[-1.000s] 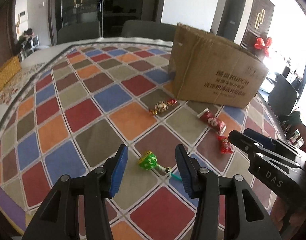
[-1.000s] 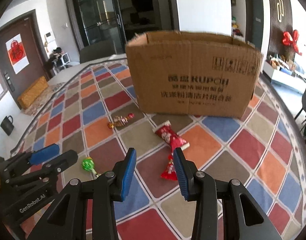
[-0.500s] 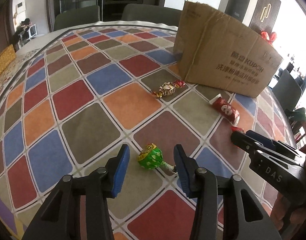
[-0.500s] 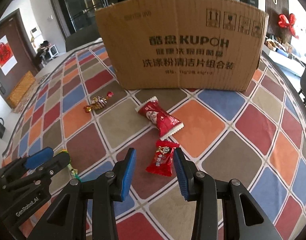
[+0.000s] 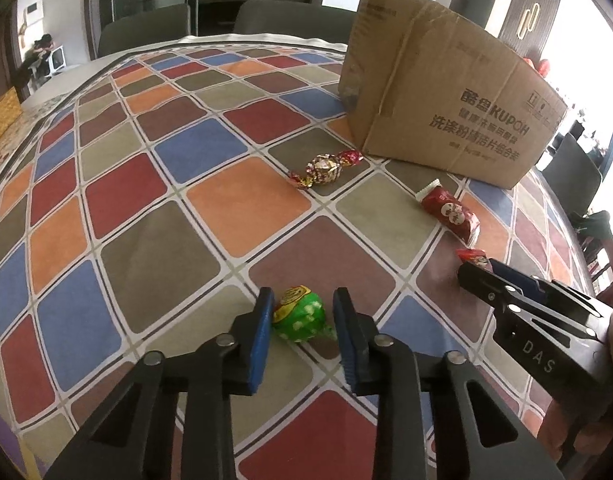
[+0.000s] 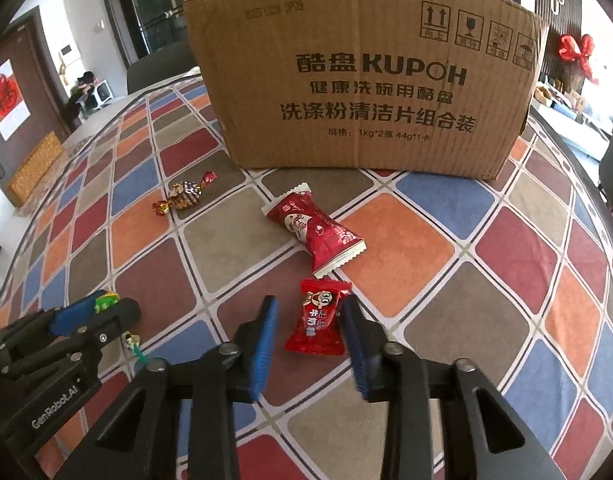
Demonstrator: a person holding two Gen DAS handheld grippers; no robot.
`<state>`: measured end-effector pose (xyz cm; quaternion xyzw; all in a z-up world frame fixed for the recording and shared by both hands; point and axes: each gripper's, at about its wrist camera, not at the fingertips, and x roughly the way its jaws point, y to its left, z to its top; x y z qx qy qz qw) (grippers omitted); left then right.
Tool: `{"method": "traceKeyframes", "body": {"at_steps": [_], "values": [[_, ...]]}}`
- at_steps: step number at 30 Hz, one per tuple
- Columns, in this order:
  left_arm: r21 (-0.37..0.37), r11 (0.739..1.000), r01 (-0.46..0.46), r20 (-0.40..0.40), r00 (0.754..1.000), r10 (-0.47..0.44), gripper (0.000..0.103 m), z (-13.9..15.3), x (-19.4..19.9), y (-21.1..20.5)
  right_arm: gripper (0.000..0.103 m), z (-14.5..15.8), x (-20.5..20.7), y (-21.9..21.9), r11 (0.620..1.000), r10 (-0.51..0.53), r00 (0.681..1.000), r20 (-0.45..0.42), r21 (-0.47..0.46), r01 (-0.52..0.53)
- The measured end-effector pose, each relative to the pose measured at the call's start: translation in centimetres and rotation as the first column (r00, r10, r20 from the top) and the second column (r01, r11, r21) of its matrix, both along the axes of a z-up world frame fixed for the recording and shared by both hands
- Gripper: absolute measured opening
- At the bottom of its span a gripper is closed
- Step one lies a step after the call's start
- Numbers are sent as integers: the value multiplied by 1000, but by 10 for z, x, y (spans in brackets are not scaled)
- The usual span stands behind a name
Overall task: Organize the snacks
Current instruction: 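Move both tools back down to the remaining candies, then grasp the green round candy with the left tool while the right grasps a red candy bag, then lift both candies and carry them over the cardboard box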
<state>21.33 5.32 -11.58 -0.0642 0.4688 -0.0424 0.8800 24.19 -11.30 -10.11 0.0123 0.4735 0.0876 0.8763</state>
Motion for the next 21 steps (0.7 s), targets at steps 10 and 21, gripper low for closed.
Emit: {"method": "traceKeyframes", "body": {"at_steps": [10, 21], "values": [[-21, 999, 32, 29, 999, -32, 25, 8, 1, -7, 24, 3, -3, 2, 999, 35, 999, 4, 26, -35], [-18, 998, 57, 90, 994, -55, 25, 36, -10, -14, 24, 26, -13, 4, 997, 57, 997, 55, 54, -60]]}}
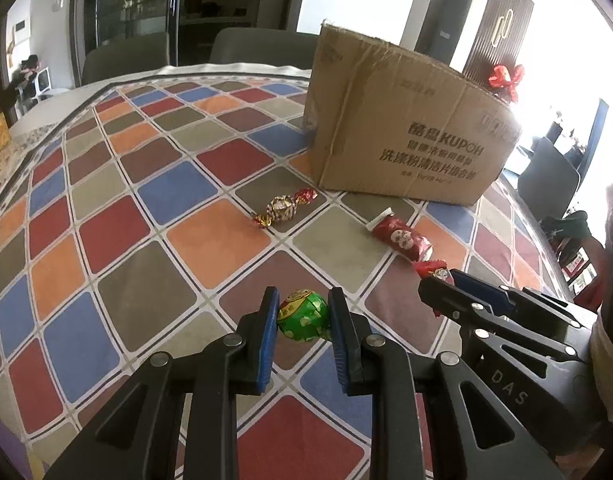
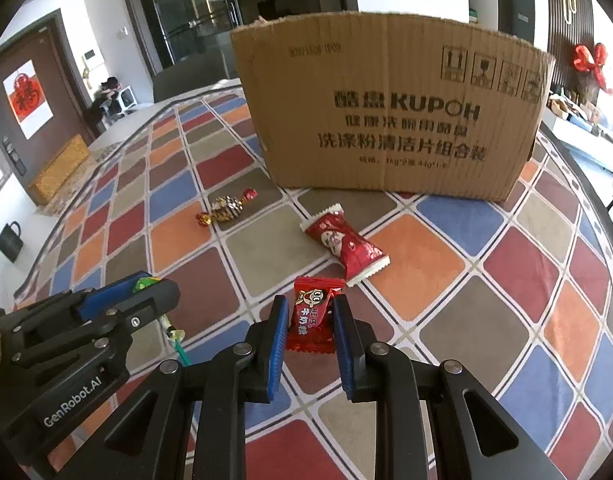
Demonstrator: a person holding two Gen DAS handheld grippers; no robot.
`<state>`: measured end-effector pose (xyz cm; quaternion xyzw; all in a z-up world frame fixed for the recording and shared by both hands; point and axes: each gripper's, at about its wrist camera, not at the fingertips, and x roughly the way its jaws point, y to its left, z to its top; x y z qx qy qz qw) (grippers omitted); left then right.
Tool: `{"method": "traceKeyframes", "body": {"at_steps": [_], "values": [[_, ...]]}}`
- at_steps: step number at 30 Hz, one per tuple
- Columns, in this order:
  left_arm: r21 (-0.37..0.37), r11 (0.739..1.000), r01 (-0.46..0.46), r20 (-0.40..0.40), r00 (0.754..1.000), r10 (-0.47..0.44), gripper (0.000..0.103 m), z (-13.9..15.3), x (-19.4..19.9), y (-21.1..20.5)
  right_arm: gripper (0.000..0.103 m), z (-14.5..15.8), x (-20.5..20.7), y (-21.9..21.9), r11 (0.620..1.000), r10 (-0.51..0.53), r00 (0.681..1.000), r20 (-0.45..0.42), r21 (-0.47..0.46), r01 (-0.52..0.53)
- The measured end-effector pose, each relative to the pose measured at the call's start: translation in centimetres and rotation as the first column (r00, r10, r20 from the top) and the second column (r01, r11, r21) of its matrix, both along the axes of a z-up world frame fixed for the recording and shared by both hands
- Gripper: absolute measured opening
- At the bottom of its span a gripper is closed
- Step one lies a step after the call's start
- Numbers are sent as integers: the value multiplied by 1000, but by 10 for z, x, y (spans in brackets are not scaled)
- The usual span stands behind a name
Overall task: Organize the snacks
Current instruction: 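Lift both candies and carry them over the cardboard box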
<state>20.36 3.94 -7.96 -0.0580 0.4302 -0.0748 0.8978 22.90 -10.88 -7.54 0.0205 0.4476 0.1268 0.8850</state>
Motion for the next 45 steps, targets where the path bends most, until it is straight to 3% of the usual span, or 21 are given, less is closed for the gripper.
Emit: {"method": "traceKeyframes", "body": {"at_steps": [20, 29, 45], "values": [[26, 999, 30, 196, 980, -34, 25, 76, 1, -17, 24, 77, -8, -19, 999, -18, 981, 195, 38, 11], [36, 997, 73, 280, 957, -80, 25, 115, 29, -27, 24, 121, 12, -30, 999, -45, 953, 300, 22, 40], [38, 991, 127, 305, 943, -133, 25, 152, 106, -43, 24, 164, 69, -45, 996, -84, 922, 378, 6, 88]]}}
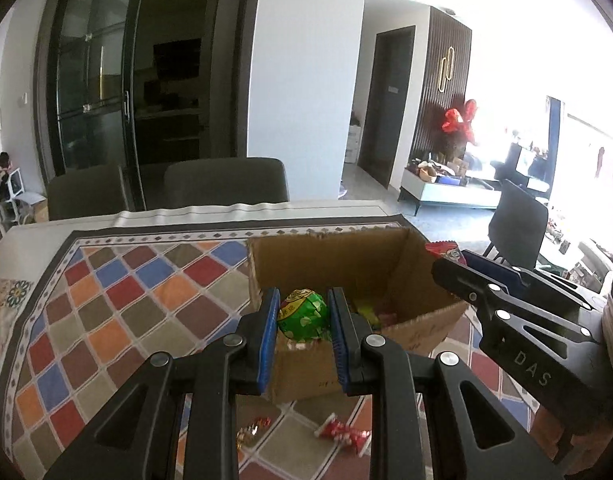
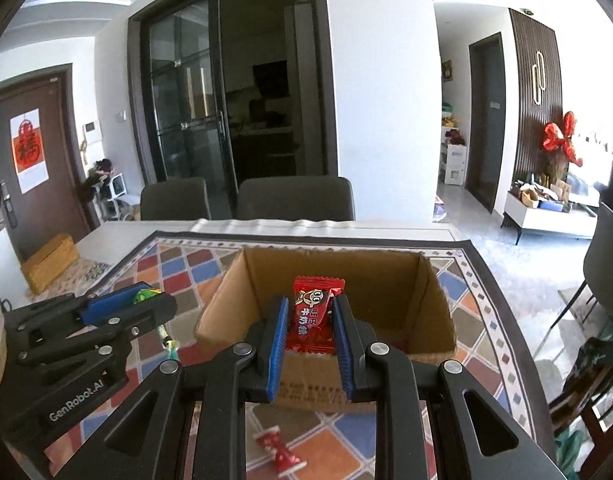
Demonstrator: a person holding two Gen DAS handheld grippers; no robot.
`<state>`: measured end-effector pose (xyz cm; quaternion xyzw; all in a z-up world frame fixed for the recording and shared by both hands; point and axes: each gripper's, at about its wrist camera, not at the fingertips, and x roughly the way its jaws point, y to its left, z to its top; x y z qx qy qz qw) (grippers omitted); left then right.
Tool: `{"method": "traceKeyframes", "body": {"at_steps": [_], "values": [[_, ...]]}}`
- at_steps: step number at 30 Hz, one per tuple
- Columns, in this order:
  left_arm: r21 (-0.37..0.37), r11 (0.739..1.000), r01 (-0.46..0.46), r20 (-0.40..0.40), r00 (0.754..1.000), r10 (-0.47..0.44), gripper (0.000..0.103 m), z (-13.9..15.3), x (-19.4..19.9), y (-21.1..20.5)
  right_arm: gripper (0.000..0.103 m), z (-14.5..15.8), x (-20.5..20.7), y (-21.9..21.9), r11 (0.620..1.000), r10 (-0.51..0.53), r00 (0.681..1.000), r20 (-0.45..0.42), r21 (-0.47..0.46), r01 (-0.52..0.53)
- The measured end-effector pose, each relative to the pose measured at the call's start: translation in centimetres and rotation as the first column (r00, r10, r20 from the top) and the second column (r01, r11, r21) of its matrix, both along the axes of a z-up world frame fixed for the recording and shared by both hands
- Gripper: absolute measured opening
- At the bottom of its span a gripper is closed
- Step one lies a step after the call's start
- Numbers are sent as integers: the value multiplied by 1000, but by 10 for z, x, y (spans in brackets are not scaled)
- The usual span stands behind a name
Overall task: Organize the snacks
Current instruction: 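Lift both candies and carry them over the cardboard box, then open both tools to drop the candies into the box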
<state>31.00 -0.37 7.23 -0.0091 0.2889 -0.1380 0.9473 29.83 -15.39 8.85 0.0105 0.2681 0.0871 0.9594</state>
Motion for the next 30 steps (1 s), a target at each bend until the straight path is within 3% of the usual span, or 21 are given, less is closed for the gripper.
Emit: {"method": "traceKeyframes", "body": {"at_steps": [17, 18, 20, 21, 23, 30], "values": [[56, 998, 39, -72, 997, -35, 25, -16, 70, -25, 24, -11, 58, -11, 999, -32, 996, -79, -39, 29], [56, 998, 42, -76, 996, -37, 26, -17, 72, -26, 24, -13, 59, -11, 999, -32, 996, -85, -42, 29], [60, 997, 41, -79, 996, -36, 43, -17, 73, -28, 25, -14, 62, -10, 999, -33, 995, -90, -46, 29], [62, 997, 36, -69, 997, -32, 45, -17, 71, -27, 26, -15, 64, -10, 998, -33, 995, -96, -51, 28], [73, 997, 28, -52, 998, -24, 45, -14, 66, -25, 36, -15, 66, -12, 998, -43, 993, -109, -47, 38], [93, 996, 7, -21, 1000, -5, 47, -5, 42, -16, 36, -14, 52, -12, 999, -42, 993, -113, -33, 38]]}}
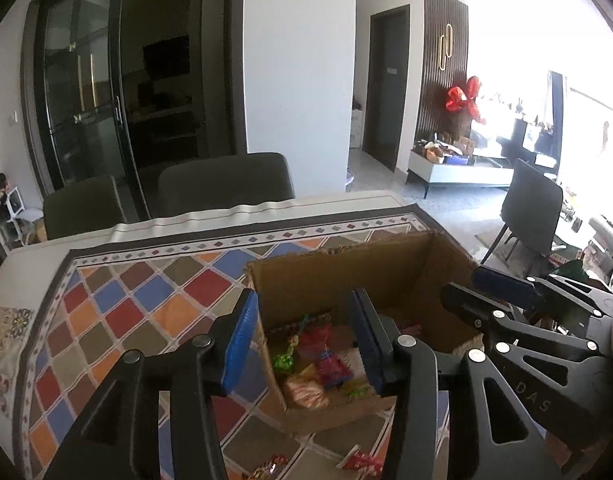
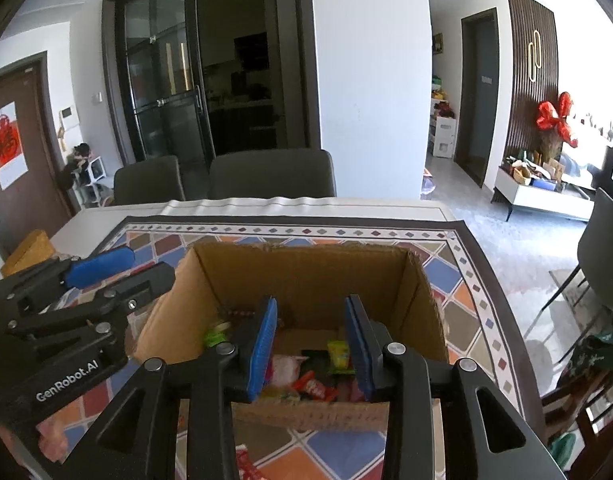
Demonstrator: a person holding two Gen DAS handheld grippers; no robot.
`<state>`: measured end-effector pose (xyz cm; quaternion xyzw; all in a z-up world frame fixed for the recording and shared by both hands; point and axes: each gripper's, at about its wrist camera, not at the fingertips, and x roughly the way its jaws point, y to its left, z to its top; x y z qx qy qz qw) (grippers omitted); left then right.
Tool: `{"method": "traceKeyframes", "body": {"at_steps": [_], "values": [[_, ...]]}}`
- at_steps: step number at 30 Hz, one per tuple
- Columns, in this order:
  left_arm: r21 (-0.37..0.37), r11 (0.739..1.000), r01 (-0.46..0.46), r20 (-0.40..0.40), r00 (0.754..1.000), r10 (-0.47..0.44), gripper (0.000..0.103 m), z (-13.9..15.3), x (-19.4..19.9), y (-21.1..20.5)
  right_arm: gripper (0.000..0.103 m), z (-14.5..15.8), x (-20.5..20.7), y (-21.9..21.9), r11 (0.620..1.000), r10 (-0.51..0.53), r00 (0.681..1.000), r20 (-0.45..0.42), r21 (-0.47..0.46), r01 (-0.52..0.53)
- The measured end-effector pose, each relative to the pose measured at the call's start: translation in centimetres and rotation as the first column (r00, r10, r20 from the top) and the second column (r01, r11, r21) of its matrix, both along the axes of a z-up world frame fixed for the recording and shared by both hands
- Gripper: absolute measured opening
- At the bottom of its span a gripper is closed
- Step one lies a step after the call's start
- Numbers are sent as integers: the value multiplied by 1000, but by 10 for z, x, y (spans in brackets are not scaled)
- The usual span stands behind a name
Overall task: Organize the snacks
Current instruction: 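Open both tools to drop the candies into the box, then move both tools back down to the last candies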
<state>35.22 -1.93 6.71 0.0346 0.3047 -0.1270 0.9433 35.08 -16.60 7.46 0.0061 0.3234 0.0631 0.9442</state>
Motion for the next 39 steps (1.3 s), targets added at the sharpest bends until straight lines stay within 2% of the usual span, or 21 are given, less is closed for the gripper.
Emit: {"method": "traceKeyframes", "body": {"at_steps": [12, 20, 31, 39], "values": [[31, 1000, 0, 8, 1000, 0, 47, -2, -42, 28, 43, -1, -36, 24, 999, 38, 999, 11, 27, -38], [55, 998, 9, -2, 1000, -9, 47, -15, -64, 43, 44, -16, -51, 41, 997, 63, 998, -6, 34, -63], [72, 997, 36, -56, 998, -32, 48, -47, -84, 53, 47, -45, -66, 54, 994, 94, 994, -62, 52, -91], [84, 995, 62, -121, 991, -51, 48, -78, -85, 56, 47, -78, -68, 62, 993, 109, 984, -139, 50, -103]]}}
